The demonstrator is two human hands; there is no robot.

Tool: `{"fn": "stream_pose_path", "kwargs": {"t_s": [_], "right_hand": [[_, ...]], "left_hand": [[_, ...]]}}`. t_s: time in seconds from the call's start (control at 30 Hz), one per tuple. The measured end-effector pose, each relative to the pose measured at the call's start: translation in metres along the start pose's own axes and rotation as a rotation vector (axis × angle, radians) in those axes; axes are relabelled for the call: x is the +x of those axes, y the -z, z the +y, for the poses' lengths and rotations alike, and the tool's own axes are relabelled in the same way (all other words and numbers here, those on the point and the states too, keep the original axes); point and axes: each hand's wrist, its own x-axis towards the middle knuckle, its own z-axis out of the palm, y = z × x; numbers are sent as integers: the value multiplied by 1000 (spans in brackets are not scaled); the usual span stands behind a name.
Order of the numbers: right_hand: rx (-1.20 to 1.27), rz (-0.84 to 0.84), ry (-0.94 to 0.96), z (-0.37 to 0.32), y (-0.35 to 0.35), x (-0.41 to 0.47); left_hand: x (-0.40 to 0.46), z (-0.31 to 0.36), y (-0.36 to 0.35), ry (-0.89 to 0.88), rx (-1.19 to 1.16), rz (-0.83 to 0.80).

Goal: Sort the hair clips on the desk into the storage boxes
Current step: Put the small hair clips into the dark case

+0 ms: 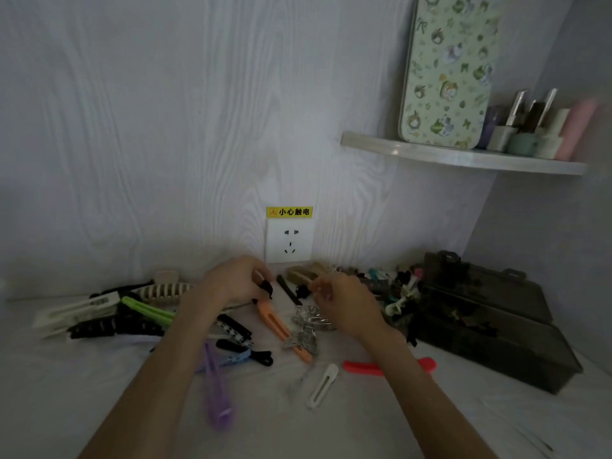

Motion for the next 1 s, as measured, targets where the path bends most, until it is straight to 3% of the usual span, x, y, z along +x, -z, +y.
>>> {"fn": "stream_pose_path", "kwargs": {"t_s": [0.17,0.47,0.63,0.8,1.0], "right_hand": [[-142,-74,137,-8,-11,11],[-290,-45,-2,-14,-16,29],[-12,-64,31,-8,-1,18],[461,155,-90,26,48,-12],[432,398,-297,96,119,-57]], "left_hand": [[5,-15,7,28,-29,-58],[8,-17,1,7,-61,-70],[6,-9,4,-24,-103,-5],[-3,21,11,-181,-161,171],[-13,116,-28,-458,-304,191]]}}
